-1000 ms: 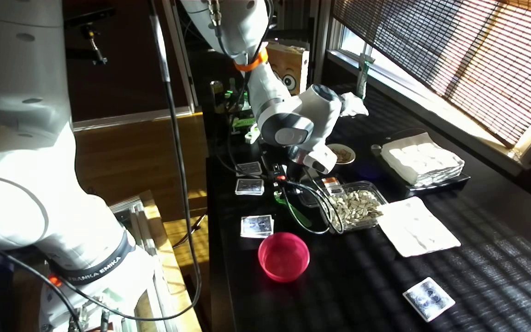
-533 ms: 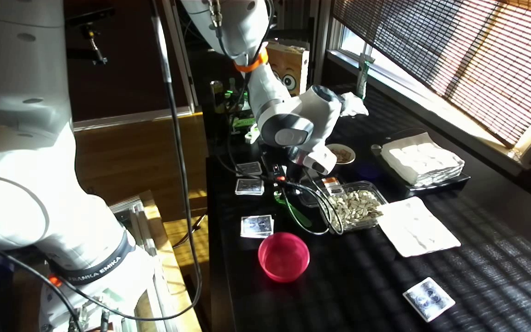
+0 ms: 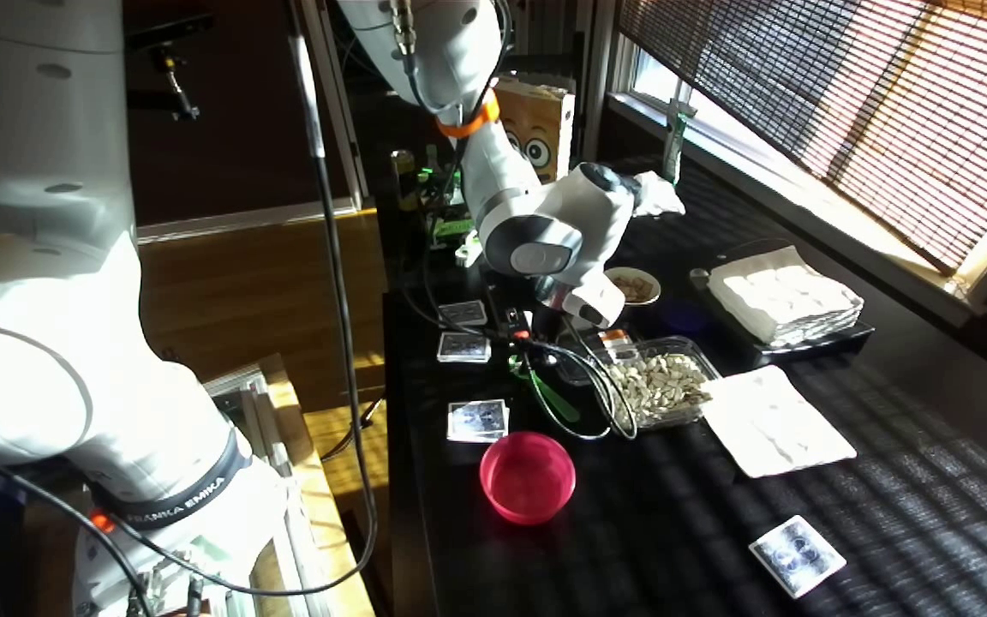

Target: Place some grains on the spoon, empty them into the container with grains and then place the spoon back

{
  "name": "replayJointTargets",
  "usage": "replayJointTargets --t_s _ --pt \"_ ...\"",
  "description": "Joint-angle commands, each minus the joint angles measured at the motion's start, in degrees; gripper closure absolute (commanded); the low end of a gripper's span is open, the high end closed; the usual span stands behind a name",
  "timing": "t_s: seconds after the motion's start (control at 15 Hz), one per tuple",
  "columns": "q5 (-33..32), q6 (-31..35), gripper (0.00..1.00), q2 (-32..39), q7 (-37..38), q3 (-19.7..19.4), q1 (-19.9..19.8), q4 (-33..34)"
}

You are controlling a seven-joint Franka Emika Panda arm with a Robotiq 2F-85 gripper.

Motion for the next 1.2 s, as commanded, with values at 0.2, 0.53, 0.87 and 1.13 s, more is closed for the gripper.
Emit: replayJointTargets --t_s 0.2,0.53,0.87,1.13 --pt "1.03 1.73 0.96 0.85 -0.61 1.08 -1.15 0.51" --pt "1.26 1.88 0.96 0.74 -0.81 1.41 -1.46 0.52" --pt "1.19 1.94 0.96 0.27 -0.66 1.50 -1.47 0.23" --pt "1.22 2.22 0.96 0.29 -0.63 1.68 -1.44 0.27"
